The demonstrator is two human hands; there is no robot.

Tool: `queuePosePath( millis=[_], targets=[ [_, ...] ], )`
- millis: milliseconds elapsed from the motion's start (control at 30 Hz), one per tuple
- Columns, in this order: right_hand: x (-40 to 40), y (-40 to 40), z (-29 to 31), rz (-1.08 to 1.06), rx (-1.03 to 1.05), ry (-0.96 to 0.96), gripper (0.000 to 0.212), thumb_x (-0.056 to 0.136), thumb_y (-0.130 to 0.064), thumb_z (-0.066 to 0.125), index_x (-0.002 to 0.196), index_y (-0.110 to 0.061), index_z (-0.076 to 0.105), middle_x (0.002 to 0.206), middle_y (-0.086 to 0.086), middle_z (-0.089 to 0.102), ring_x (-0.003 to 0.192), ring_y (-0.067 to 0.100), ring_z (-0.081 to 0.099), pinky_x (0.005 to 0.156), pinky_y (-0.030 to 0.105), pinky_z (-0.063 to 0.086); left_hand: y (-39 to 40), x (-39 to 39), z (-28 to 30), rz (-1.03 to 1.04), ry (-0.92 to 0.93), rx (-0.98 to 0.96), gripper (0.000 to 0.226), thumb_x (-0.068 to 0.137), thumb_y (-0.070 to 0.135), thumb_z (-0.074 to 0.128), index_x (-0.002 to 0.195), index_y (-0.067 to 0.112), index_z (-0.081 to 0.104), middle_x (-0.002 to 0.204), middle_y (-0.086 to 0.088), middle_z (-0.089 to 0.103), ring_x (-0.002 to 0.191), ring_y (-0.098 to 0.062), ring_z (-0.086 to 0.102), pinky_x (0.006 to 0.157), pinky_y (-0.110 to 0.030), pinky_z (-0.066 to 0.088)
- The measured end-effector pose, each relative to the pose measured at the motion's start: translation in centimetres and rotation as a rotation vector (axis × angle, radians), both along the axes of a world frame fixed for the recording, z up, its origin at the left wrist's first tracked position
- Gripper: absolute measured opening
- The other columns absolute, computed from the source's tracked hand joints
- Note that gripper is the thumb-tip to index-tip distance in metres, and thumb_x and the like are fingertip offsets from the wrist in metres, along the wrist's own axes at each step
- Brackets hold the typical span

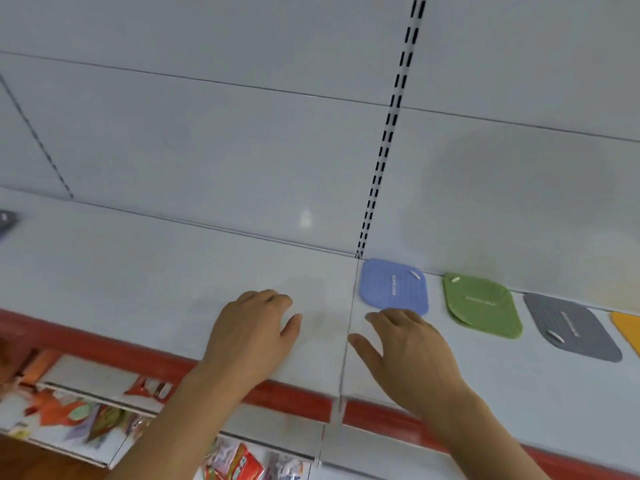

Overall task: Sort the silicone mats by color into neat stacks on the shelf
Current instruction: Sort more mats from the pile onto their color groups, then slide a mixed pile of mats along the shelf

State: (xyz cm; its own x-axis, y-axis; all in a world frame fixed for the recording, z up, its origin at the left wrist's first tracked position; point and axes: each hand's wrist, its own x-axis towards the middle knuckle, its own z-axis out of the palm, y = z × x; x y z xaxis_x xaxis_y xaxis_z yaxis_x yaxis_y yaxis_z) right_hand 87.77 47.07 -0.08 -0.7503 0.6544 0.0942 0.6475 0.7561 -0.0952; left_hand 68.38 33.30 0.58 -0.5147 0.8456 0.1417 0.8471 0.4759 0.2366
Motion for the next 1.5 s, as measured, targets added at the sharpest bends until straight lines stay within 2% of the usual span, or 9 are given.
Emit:
queuePosePath(
  millis=[200,400,633,833,1000,1133,1233,1400,1500],
  targets=[
    [-8.4,-10.4,1.2,0.067,-0.015,0.041,0.065,0.094,-0.069,0.028,0.124,-0.025,0.065,0.114,-0.006,0.071,0.107,0.02,0.065,0.085,0.037,0.057,-11.8,-6.2,1.5,0.059,0.009,0.046,0.047,0.103,0.051,0.047,0.142,0.027,0.058,0.135,0.009,0.066,0.124,-0.017,0.059,0.101,-0.038,0.051],
    [-17.3,-19.5,1.3,0.195,-0.045,0.017,0.039,0.099,-0.052,0.046,0.124,-0.027,0.062,0.12,-0.008,0.067,0.11,0.017,0.061,0.089,0.032,0.055,-22.7,-13.3,2.0,0.191,0.014,0.041,0.04,0.1,0.053,0.05,0.124,0.028,0.069,0.115,0.008,0.073,0.109,-0.019,0.066,0.088,-0.041,0.057],
    [-27.9,-24.7,1.9,0.346,-0.034,0.057,0.051,0.1,-0.059,0.043,0.139,-0.03,0.058,0.127,-0.011,0.067,0.116,0.012,0.061,0.094,0.028,0.054,-30.0,-21.8,1.5,0.307,-0.023,0.083,0.042,0.102,0.054,0.047,0.129,0.029,0.067,0.118,0.012,0.071,0.11,-0.013,0.065,0.087,-0.033,0.056],
    [-39.3,-26.9,-0.2,0.389,-0.034,0.115,0.049,0.097,-0.06,0.048,0.122,-0.024,0.069,0.108,-0.005,0.073,0.101,0.02,0.068,0.079,0.037,0.06,-33.6,-31.0,1.4,0.417,0.022,-0.008,0.027,0.1,0.054,0.05,0.089,0.031,0.057,0.081,0.009,0.058,0.083,-0.018,0.06,0.065,-0.033,0.046],
    [-47.7,-28.9,-0.8,0.428,-0.043,0.141,0.057,0.092,-0.064,0.036,0.105,-0.024,0.073,0.094,-0.003,0.072,0.089,0.022,0.068,0.069,0.039,0.06,-35.0,-39.4,2.7,0.48,0.054,-0.056,0.038,0.099,0.058,0.047,0.113,0.029,0.068,0.102,0.007,0.071,0.099,-0.018,0.067,0.079,-0.037,0.056],
    [-53.7,-29.4,-0.5,0.452,-0.039,0.104,0.068,0.091,-0.067,0.023,0.115,-0.024,0.069,0.105,-0.004,0.071,0.1,0.022,0.065,0.077,0.039,0.058,-35.5,-45.2,3.2,0.487,0.043,-0.027,0.042,0.101,0.057,0.049,0.129,0.031,0.066,0.122,0.009,0.072,0.104,-0.016,0.069,0.087,-0.035,0.056],
    [-57.2,-29.9,-1.0,0.433,-0.006,0.096,0.065,0.092,-0.067,0.027,0.115,-0.024,0.07,0.099,-0.004,0.071,0.094,0.023,0.065,0.07,0.038,0.059,-36.2,-49.0,2.4,0.458,0.012,-0.02,0.038,0.101,0.054,0.05,0.125,0.032,0.068,0.121,0.01,0.072,0.106,-0.016,0.067,0.086,-0.037,0.056],
    [-63.1,-31.7,-1.2,0.355,0.015,0.07,0.048,0.091,-0.061,0.033,0.091,-0.026,0.065,0.088,-0.004,0.065,0.086,0.024,0.063,0.065,0.038,0.055,-36.8,-57.5,0.3,0.388,-0.004,-0.047,0.035,0.102,0.052,0.048,0.117,0.028,0.068,0.111,0.007,0.072,0.102,-0.019,0.066,0.081,-0.039,0.056],
    [-65.9,-33.2,-1.7,0.268,0.021,0.039,0.043,0.09,-0.059,0.035,0.088,-0.026,0.064,0.087,-0.003,0.066,0.083,0.026,0.063,0.064,0.039,0.054,-36.5,-62.5,-0.7,0.298,-0.017,-0.049,0.034,0.101,0.049,0.048,0.119,0.026,0.067,0.112,0.005,0.071,0.102,-0.021,0.065,0.083,-0.04,0.055]
  ],
)
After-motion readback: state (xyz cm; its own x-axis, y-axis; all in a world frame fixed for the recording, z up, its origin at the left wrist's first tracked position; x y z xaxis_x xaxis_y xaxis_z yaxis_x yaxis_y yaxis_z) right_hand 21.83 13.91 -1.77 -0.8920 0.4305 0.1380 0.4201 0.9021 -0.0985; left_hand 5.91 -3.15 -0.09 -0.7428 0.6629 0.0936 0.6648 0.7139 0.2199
